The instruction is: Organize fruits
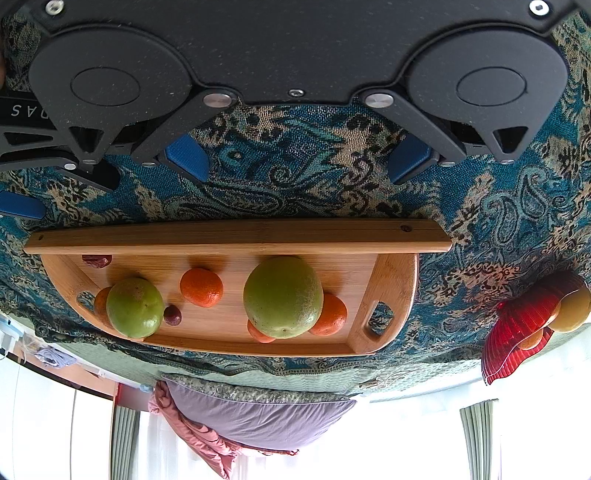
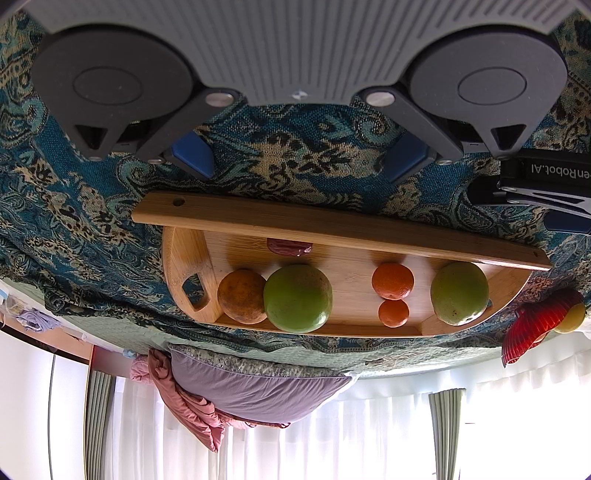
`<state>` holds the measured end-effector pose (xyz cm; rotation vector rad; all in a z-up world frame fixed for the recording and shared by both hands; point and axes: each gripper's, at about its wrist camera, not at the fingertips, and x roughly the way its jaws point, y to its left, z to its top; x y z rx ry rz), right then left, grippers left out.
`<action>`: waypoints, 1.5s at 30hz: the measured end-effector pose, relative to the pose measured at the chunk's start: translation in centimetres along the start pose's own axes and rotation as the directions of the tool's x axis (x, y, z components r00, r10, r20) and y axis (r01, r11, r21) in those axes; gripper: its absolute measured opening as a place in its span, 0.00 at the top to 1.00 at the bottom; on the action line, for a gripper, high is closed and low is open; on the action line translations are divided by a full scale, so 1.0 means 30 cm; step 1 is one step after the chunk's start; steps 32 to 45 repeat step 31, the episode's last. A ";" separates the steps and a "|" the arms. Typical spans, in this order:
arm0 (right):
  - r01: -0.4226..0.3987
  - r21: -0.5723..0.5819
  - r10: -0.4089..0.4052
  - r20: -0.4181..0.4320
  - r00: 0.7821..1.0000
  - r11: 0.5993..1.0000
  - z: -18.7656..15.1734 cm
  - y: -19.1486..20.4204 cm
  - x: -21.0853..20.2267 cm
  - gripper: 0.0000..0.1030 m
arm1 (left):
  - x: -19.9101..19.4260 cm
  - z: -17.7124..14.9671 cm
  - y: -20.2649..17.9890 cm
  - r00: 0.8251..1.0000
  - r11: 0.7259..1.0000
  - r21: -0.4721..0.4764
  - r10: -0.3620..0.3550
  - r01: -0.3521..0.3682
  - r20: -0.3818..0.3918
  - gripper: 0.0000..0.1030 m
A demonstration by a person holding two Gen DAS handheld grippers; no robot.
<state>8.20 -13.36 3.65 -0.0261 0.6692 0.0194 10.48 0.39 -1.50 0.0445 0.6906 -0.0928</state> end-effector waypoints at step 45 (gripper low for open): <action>0.000 0.000 0.000 0.000 1.000 1.000 0.000 0.000 0.001 0.00 | -0.002 0.004 0.006 1.000 1.000 0.002 0.001 -0.001 0.006 0.00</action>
